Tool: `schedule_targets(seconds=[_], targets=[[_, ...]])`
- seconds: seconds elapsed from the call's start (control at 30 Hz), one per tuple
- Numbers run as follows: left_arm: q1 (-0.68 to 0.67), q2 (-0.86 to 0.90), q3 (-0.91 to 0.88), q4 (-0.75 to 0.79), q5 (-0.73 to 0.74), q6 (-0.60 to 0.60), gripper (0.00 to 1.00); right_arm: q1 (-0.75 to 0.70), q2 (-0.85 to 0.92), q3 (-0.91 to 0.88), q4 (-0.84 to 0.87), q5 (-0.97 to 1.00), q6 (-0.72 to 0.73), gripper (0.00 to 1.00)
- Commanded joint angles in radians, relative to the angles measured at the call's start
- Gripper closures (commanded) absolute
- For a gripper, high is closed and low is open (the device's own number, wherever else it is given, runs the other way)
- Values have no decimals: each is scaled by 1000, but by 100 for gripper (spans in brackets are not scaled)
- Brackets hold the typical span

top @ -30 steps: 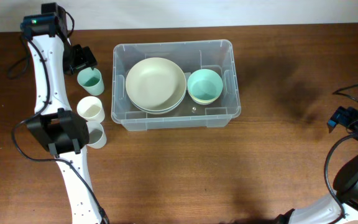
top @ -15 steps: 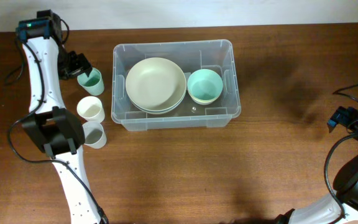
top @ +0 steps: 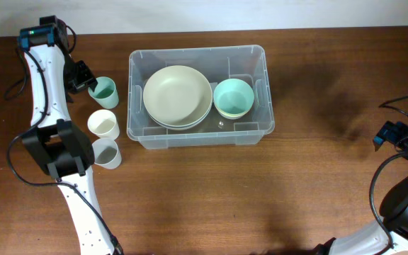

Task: Pack container
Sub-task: 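Close the left gripper on the mint green cup's rim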

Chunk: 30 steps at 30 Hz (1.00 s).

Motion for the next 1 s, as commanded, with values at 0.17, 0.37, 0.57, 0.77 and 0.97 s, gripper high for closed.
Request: schedule_targets(seconds=[0.17, 0.37, 0.57, 0.77, 0.97], targets=[[2, 19, -7, 4, 8, 8, 36, -5, -18, 13, 0, 9, 3, 2], [1, 33, -7, 16, 8, 9, 36, -5, -18, 13, 0, 9, 3, 1], [0, 34, -7, 25, 8, 28, 36, -5, -18, 13, 0, 9, 3, 1], [-4, 41, -7, 24, 44, 68, 36, -5, -18, 13, 0, 10, 3, 1], [-23, 68, -7, 14, 50, 84, 36, -5, -18, 13, 0, 9, 3, 1]])
